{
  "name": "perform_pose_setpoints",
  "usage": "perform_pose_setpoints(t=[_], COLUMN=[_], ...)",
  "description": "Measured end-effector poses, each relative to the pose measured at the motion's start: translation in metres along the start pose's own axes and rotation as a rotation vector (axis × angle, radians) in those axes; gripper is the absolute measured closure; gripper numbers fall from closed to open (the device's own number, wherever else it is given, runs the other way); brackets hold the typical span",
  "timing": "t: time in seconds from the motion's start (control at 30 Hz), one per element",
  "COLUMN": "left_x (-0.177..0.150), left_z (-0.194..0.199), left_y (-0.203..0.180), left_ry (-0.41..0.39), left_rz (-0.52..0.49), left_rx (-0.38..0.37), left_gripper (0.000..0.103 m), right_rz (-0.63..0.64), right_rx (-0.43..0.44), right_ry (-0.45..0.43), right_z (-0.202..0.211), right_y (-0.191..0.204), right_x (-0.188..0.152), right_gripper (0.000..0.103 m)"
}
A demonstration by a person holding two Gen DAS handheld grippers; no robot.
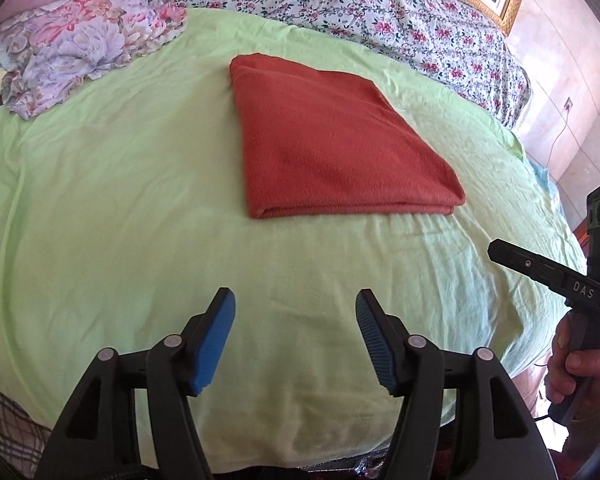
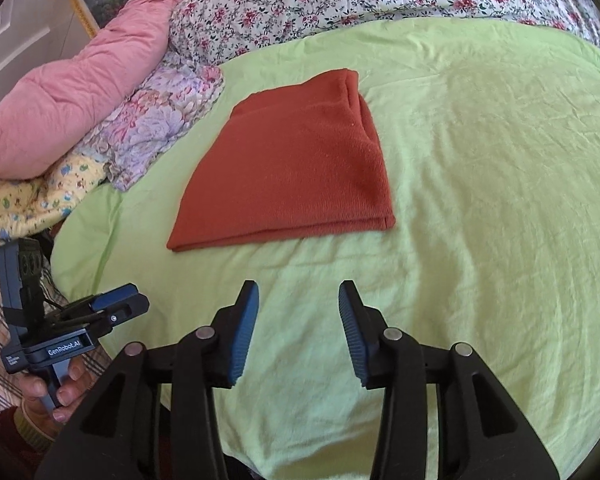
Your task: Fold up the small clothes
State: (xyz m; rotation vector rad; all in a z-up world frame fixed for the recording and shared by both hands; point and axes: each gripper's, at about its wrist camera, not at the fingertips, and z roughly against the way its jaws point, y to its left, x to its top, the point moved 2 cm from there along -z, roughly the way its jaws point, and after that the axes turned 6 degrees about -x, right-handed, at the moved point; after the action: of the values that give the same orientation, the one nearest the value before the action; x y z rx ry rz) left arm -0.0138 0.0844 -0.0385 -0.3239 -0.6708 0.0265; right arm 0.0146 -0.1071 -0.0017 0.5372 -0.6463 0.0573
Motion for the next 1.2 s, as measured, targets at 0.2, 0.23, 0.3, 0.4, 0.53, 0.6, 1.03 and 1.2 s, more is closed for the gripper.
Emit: perform_pose_setpoints(t=[0.2,0.23,0.3,0.4,0.53,0.6,1.03,1.2], left_x=[-0.008,-0.008,-0.009,-0.007,0.0,0.004,0.06,0.081], left_z=[0.004,0.005,0.006,0.007,0.011,0.014,0.003,-0.011], left_y=[-0.001,0.0,0.002,0.007,0.01,0.009,0.002,-0.003], left_ry=[-0.002,-0.001,0.003,0.0,-0.013,-0.022,-0.064,-0.062], left_rz=[-0.044,-0.042,-0.031,-0.021,-0.024,-0.034,-0.078,-0.101], left_rx=[0.047,0.048,0.049,0.055,0.07,0.085,0.162,0.189], left_gripper=[0.025,0.024,0.023,0.023,0.023,0.022,0.019,0.019], right_rz=[0.057,0.065,0.071,0.072,0.082,0.09,0.143,0.153], right_rx=[-0.04,-0.042,-0.047,-0.047,-0.049,-0.044,-0.074,-0.074], right_ry=[-0.01,-0.011,-0.009,-0.01,-0.009,-0.007,-0.018,-0.021], right_z=[0.005,0.006,0.006,0.006,0.006,0.005,-0.011,-0.023], right_y=[0.009,0.01,0.011,0.011,0.013,0.015,0.026,0.027], right_x=[-0.017,-0.02,-0.021,-0.021,-0.021,-0.019,0.019,0.04], right_gripper=[0.043,0.041,0.039,0.038,0.036,0.035,0.022,0.02])
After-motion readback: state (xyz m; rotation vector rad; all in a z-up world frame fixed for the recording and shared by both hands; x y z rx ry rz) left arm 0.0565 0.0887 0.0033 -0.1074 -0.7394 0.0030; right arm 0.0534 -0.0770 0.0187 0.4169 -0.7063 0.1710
